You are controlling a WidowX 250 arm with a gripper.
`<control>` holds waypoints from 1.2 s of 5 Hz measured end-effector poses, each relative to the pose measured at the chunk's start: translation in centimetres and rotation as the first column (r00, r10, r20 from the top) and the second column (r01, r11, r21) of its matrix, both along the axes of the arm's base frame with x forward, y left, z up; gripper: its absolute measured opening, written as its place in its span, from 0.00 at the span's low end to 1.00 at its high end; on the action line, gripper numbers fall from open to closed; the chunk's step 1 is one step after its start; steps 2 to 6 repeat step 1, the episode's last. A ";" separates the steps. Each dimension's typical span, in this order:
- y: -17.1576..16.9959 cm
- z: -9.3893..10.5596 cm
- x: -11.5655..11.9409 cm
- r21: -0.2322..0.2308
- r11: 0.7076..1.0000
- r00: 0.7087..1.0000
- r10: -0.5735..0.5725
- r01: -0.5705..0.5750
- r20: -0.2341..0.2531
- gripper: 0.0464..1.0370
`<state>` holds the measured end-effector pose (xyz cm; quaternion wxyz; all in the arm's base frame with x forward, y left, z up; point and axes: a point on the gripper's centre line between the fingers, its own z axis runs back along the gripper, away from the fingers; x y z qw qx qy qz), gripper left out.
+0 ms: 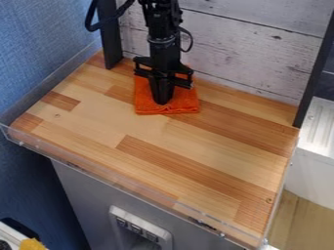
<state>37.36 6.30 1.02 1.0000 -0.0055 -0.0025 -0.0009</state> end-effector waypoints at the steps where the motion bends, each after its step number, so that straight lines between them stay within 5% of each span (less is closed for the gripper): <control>1: 0.1 -0.1 -0.2 -0.005 1.000 1.000 -0.015 0.015 0.000 0.01; 6: 0.1 -0.1 -0.2 -0.005 1.000 1.000 -0.015 0.015 0.000 0.01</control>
